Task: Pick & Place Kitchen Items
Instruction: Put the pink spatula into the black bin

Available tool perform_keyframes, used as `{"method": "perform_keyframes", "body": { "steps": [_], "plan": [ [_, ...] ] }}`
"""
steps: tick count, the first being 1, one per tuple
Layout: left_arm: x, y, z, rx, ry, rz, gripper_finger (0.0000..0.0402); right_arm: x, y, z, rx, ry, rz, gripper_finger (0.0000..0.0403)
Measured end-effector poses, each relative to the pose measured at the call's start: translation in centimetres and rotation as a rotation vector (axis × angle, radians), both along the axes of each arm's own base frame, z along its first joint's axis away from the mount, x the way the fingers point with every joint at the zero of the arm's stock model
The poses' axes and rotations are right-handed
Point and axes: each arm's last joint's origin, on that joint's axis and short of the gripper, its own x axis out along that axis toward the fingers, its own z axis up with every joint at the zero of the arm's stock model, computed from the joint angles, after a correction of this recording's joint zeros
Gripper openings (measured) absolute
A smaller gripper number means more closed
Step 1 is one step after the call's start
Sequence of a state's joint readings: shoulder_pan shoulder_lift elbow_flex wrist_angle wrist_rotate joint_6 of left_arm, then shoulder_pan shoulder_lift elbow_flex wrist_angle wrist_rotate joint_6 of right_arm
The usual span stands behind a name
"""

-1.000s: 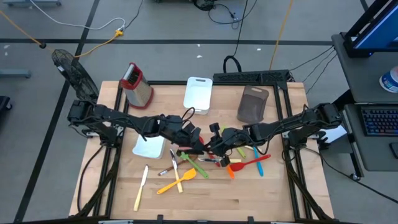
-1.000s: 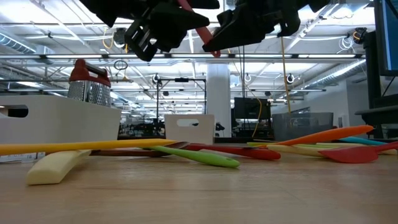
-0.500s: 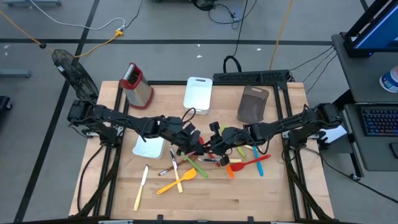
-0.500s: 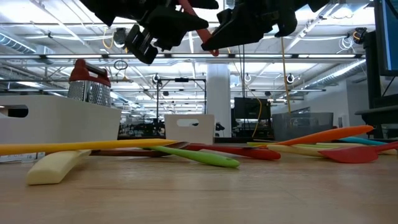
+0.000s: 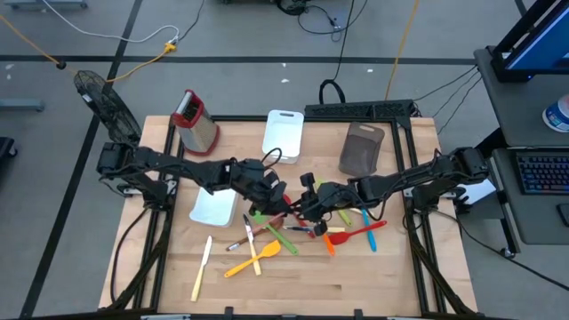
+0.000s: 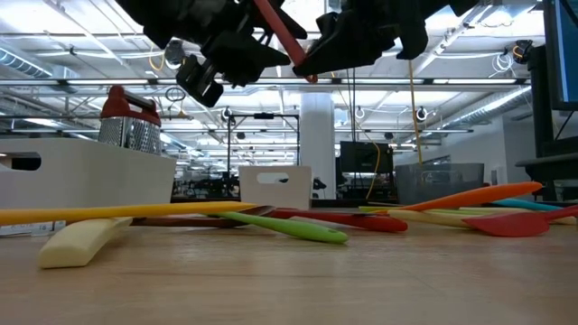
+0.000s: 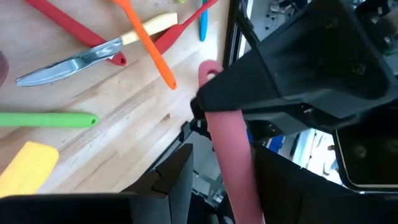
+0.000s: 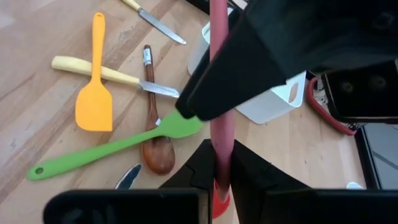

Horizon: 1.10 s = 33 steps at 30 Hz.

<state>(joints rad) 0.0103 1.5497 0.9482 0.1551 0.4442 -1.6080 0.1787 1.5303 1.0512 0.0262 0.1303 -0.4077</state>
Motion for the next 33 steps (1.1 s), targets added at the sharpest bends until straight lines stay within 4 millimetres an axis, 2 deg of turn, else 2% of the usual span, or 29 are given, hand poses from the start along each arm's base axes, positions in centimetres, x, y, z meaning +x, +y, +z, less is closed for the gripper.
{"method": "perform_keyframes", "body": {
  "steps": [15,28,33],
  "plan": [
    [-0.3,3.7,0.1,-0.057,-0.011,-0.038,0.0157,-0.4,-0.2,-0.6,-0.030,0.071,-0.024,0.0021],
    [-1.7,9.8,0.0,0.065,-0.088,-0.006,0.0157,-1.0,-0.3,-1.3,0.006,0.167,-0.065,0.0021],
    [-2.3,11.6,0.0,0.122,-0.120,0.006,0.0157,-1.6,-1.0,-1.6,0.039,0.241,-0.148,0.0021]
  ]
}}
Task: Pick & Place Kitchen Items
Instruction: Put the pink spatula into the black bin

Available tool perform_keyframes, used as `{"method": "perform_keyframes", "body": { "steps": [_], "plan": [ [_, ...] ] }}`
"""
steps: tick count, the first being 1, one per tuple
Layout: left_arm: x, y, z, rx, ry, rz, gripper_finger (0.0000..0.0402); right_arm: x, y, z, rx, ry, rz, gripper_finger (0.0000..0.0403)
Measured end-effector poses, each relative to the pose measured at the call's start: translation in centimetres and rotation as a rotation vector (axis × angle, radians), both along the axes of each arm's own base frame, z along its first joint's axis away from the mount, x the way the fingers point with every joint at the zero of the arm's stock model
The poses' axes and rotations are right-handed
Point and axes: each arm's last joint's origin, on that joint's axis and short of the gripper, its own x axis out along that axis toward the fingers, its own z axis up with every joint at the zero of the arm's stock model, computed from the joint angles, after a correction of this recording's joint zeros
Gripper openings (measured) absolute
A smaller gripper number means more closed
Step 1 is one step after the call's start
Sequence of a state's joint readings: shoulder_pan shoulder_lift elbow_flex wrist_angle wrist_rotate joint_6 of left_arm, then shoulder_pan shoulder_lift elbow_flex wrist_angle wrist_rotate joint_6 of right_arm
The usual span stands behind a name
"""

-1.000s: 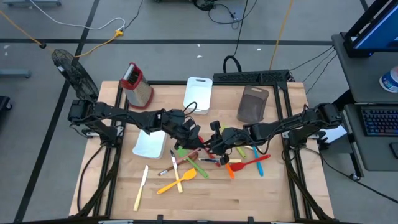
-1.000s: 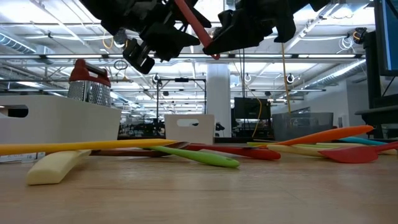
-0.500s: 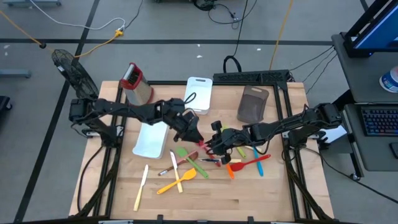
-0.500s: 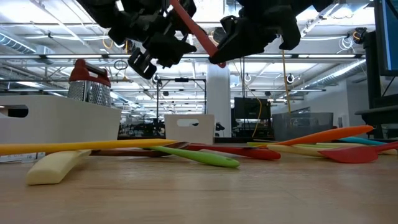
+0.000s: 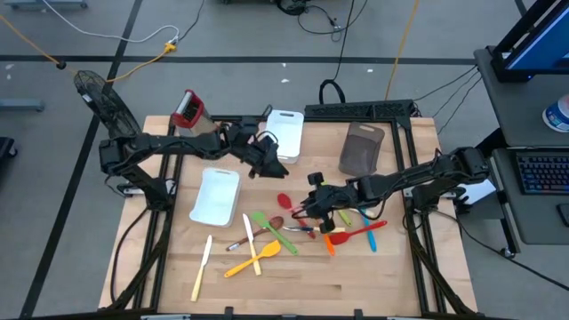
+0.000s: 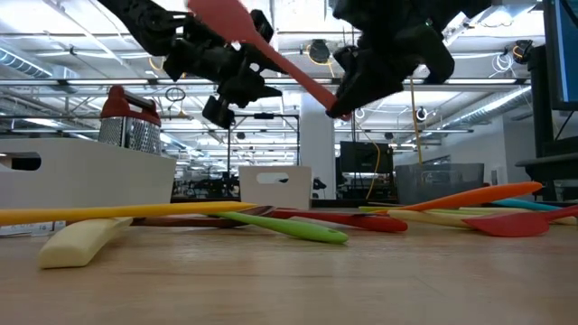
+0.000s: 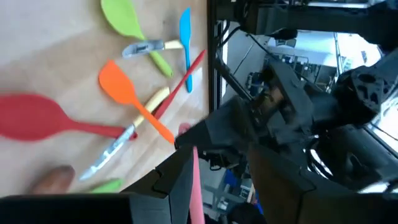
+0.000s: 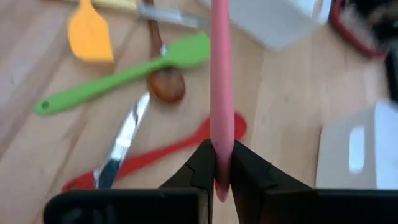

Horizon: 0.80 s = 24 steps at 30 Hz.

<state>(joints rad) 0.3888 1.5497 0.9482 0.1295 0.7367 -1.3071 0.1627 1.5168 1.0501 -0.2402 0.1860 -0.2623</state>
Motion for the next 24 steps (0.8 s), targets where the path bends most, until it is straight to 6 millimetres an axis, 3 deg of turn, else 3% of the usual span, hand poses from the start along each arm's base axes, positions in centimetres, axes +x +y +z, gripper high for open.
{"method": "perform_keyframes", "body": {
  "steps": [9,19,24],
  "plan": [
    [-1.1,2.8,0.1,0.126,-0.065,0.012,0.0157,-1.9,-2.3,0.5,0.142,0.107,-0.243,0.0021],
    [-1.3,4.0,0.8,0.266,-0.176,0.022,0.0157,-5.5,-6.2,2.5,0.319,0.157,-0.605,0.0021],
    [-1.1,4.2,1.6,0.380,-0.275,0.020,0.0157,-7.4,-8.0,3.8,0.506,0.140,-0.765,0.0021]
  ]
}}
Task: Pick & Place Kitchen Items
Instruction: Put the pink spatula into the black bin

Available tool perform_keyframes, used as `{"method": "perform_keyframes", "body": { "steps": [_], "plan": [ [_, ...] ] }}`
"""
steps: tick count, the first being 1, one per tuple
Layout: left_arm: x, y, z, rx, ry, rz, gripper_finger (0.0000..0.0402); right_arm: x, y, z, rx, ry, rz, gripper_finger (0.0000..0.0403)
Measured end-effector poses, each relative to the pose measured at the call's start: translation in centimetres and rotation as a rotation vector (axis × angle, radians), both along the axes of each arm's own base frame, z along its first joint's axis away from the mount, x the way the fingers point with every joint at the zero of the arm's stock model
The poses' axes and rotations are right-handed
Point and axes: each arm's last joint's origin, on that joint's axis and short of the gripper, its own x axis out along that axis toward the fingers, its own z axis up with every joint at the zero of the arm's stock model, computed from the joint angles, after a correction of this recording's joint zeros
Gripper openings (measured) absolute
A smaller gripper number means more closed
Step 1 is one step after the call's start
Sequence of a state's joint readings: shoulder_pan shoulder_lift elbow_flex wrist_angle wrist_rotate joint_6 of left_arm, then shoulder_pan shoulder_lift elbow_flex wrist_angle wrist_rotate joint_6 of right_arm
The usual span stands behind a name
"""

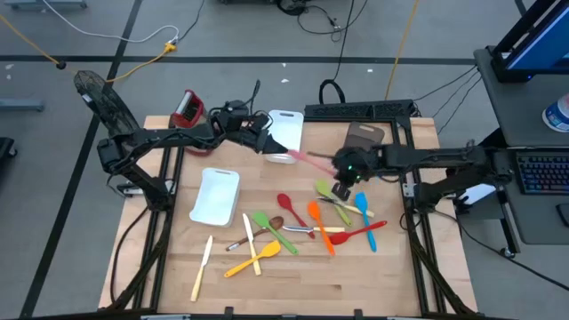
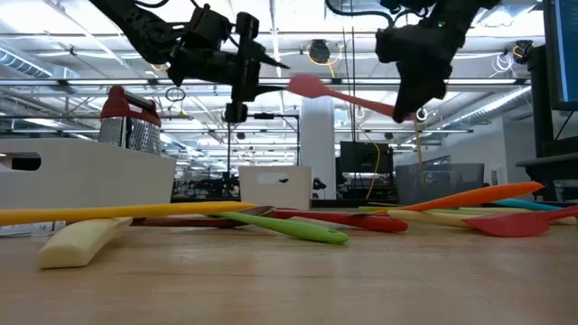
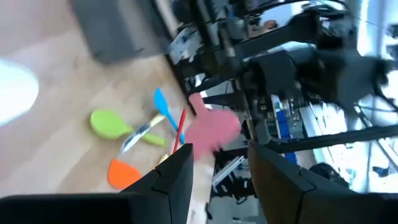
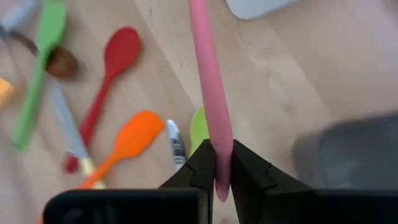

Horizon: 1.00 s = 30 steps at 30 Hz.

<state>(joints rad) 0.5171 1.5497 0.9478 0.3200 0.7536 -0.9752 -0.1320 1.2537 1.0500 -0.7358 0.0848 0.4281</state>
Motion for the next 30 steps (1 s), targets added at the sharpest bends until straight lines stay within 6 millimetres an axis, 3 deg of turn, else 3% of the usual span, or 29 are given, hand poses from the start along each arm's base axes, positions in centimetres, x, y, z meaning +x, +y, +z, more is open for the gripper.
{"method": "perform_keyframes", "body": {
  "steps": [12,21,30],
  "plan": [
    [0.1,0.1,0.5,0.340,-0.131,-0.057,0.0157,-5.0,-2.0,2.7,0.411,-0.086,-0.334,0.0021],
    [0.4,-0.3,0.6,0.506,-0.182,-0.087,0.0157,-8.8,-1.6,3.9,0.678,-0.066,-0.592,0.0021],
    [0.8,-0.4,1.9,0.798,-0.316,-0.019,0.0157,-11.0,-1.4,5.0,0.834,-0.173,-0.828,0.0021]
  ]
}}
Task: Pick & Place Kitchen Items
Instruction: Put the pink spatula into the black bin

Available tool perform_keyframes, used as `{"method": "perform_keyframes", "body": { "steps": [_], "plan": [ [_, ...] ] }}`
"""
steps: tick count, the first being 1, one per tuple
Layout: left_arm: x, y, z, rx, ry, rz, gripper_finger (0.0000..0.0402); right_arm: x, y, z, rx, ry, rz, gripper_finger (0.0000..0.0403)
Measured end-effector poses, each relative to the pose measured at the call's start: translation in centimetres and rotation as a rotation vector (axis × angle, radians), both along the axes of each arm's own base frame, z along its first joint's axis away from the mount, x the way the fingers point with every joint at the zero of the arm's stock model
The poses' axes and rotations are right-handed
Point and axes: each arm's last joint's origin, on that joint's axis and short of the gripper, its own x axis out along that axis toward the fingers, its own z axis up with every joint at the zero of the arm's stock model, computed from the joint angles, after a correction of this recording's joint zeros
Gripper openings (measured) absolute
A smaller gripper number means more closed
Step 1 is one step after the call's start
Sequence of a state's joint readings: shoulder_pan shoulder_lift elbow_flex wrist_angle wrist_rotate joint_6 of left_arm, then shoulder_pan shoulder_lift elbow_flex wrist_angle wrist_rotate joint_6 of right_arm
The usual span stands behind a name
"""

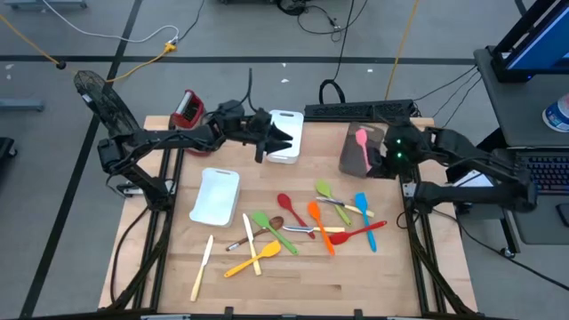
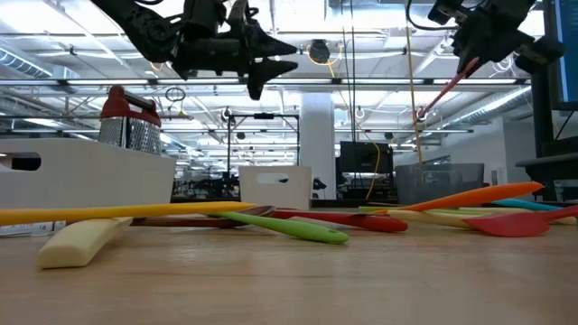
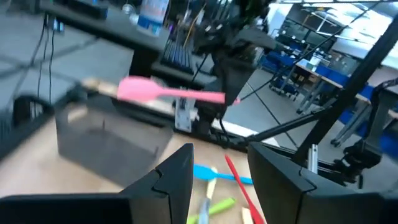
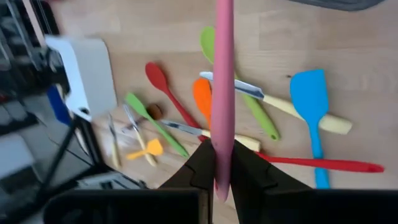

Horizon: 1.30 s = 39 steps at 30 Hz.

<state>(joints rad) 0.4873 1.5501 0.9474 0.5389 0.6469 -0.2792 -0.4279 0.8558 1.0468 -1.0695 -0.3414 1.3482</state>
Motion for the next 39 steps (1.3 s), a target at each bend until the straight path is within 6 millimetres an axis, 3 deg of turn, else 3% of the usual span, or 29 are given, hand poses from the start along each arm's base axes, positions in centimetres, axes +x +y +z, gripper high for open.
{"method": "perform_keyframes", "body": {
  "steps": [4,9,14,20,33,39],
  "plan": [
    [0.0,0.0,0.5,0.073,-0.057,-0.008,0.0157,0.2,-0.3,-1.0,0.029,-0.024,-0.061,0.0021],
    [0.0,0.0,0.6,0.078,-0.063,-0.008,0.0157,1.2,-0.7,-4.0,0.074,-0.065,-0.121,0.0021],
    [0.0,0.1,0.6,0.074,-0.062,-0.006,0.0157,2.8,-1.3,-6.6,0.157,-0.235,-0.188,0.0021],
    [-0.3,0.6,0.5,0.082,-0.060,-0.026,0.0157,2.3,-1.2,-8.9,0.253,-0.268,-0.274,0.0021],
    [-0.9,1.3,0.5,0.085,-0.063,-0.076,0.0157,0.8,-0.9,-7.2,0.127,-0.421,-0.376,0.0021],
    [-0.9,1.4,0.5,0.074,-0.059,-0.035,0.0157,-0.1,-0.5,-7.7,0.138,-0.346,-0.383,0.0021]
  ]
}}
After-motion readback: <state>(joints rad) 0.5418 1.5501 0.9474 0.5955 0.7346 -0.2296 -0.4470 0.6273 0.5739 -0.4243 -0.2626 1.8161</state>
